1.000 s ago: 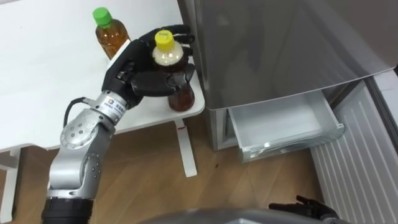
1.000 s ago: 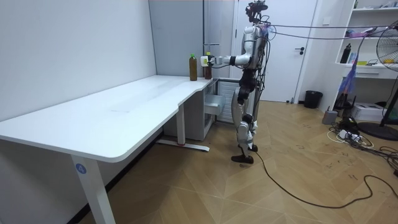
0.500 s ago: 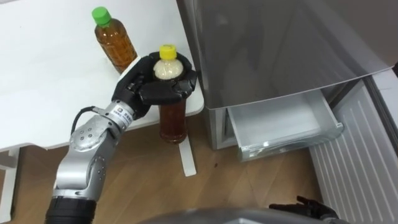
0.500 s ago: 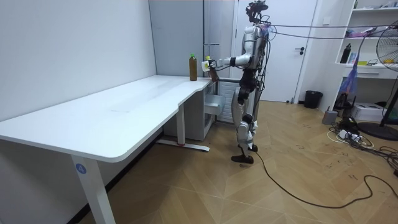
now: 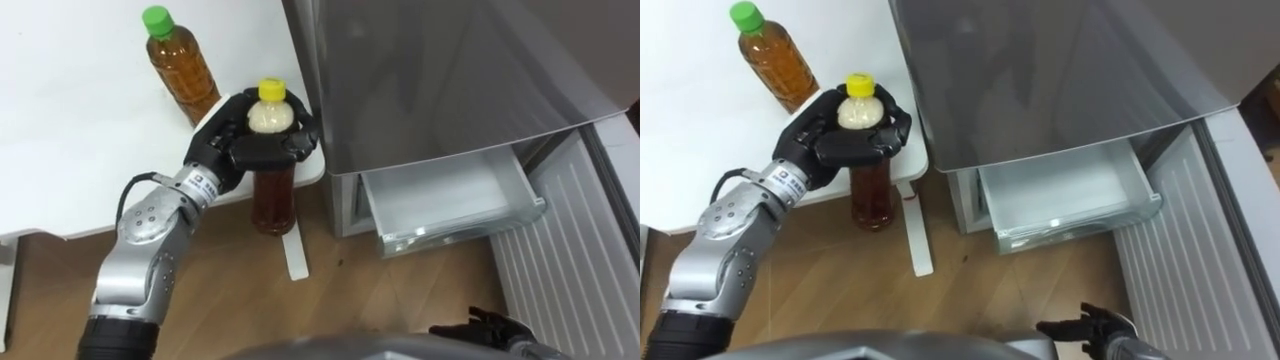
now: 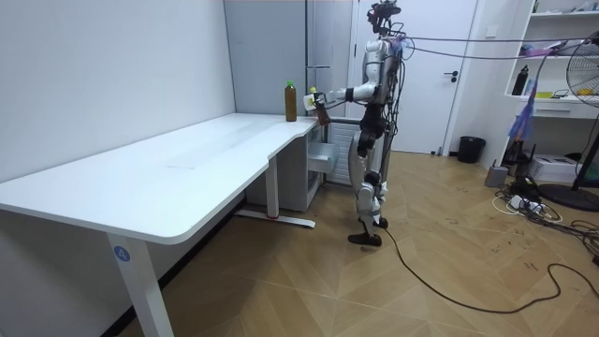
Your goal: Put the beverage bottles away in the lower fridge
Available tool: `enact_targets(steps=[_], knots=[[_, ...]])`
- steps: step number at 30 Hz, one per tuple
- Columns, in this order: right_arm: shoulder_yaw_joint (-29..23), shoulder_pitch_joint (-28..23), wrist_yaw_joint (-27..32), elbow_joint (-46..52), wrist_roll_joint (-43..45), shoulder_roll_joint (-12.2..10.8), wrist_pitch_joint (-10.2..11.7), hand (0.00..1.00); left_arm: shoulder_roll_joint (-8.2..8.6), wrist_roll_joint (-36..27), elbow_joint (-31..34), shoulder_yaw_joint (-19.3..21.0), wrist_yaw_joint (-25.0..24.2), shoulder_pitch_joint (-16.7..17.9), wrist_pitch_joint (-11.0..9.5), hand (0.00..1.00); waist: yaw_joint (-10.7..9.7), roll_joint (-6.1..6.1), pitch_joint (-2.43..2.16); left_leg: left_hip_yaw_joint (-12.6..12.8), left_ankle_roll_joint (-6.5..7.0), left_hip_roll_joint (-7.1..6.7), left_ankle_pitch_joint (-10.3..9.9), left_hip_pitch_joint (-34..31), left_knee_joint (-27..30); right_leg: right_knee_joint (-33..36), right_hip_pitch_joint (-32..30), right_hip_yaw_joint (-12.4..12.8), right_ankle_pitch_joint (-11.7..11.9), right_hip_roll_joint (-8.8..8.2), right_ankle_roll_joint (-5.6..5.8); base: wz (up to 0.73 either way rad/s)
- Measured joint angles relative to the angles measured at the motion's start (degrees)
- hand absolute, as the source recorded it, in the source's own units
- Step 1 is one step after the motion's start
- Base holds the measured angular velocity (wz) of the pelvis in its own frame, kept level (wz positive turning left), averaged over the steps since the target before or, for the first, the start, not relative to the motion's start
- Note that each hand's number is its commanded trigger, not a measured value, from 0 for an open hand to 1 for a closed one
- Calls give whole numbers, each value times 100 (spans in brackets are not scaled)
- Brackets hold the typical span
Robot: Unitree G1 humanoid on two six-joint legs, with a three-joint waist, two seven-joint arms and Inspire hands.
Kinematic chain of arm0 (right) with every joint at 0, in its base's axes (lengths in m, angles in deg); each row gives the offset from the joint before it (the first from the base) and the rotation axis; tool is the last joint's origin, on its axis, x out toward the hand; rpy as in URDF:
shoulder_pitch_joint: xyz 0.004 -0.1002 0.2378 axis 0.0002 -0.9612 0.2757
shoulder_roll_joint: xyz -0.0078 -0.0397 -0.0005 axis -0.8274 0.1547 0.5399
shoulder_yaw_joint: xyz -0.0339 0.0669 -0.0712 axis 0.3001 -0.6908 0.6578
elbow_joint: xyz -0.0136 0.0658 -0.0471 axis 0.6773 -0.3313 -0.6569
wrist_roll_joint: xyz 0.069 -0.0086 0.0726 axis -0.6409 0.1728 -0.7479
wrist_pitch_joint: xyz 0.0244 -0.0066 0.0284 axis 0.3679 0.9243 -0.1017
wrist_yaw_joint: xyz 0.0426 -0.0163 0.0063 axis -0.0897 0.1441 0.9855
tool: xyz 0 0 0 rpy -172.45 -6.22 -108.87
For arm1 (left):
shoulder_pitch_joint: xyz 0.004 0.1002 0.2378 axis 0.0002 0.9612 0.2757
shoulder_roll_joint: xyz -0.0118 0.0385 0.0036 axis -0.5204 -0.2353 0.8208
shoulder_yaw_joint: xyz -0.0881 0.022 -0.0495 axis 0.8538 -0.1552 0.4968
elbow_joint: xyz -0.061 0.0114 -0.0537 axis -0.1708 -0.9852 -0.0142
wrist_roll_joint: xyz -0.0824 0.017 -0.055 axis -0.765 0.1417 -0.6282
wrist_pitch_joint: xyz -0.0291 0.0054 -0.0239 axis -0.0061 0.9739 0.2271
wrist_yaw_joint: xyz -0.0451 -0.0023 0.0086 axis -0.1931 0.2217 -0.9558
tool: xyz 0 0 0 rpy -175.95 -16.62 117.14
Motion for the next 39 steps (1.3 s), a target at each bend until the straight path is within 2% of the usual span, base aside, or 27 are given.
enact_targets(steps=[5, 7, 11, 17, 21, 23, 27, 31, 35, 39], knots=[[173, 138, 2, 82, 388, -15, 12, 0, 216, -54, 75, -35, 67, 1, -122, 100, 139, -20, -14, -56, -1, 11, -1, -133, 84, 79, -108, -140, 7, -14, -6, 4], [186, 137, 1, 149, 441, -28, 11, 0, 221, -56, 122, -74, 57, 0, -159, 100, 170, -22, -17, -149, -1, 5, -1, -208, 126, 83, -134, -195, 13, -14, -6, 22], [352, 138, -10, 241, 481, -70, 4, 0, 223, -58, 126, -144, 57, 2, -161, 100, 417, -9, -33, -162, -1, 6, -1, -237, 188, 67, -128, -228, 12, -11, -7, 4], [626, 167, -278, 644, 672, -246, 33, 0, 229, -68, 125, -242, 48, 86, -173, 100, 648, -7, -44, -163, -1, 3, 1, -211, 185, 72, -94, -245, 12, -15, -6, 1], [721, 161, -478, 849, 675, -331, 50, 0, 203, -67, 125, -233, 57, 316, -225, 100, 667, -35, -36, -168, -1, 0, 1, -200, 182, 64, -68, -265, 12, -19, -6, 1], [893, 153, -621, 1015, 669, -328, 50, 0, 189, -68, 125, -235, 99, 424, -227, 100, 723, -77, -13, -171, -1, 3, 1, -200, 184, 64, -71, -265, 11, -19, -6, 0], [1156, 145, -988, 1501, 694, -305, 19, 0, 162, -67, 108, -272, 183, 454, -251, 100, 749, -140, -2, -183, -1, -3, 1, -230, 195, 63, -85, -283, 8, -41, -3, 2], [1252, 92, -1421, 2360, 823, -311, -22, 0, 41, -66, 66, -461, 185, 522, -299, 100, 747, -141, -1, -245, 0, -12, 0, -293, 225, 66, -88, -351, 4, -50, 4, 8], [1294, 32, -1779, 3011, 817, -325, -27, 0, 48, -66, -36, -484, 165, 701, -299, 100, 745, -137, 2, -288, 0, -24, 0, -303, 258, 78, -81, -355, 4, -47, 4, 6], [1419, 33, -2153, 3201, 788, -321, -47, 0, 37, -66, -44, -513, 150, 754, -299, 100, 756, -131, 6, -352, -1, -3, 0, -335, 260, 87, -62, -403, 4, -55, 3, 7]])
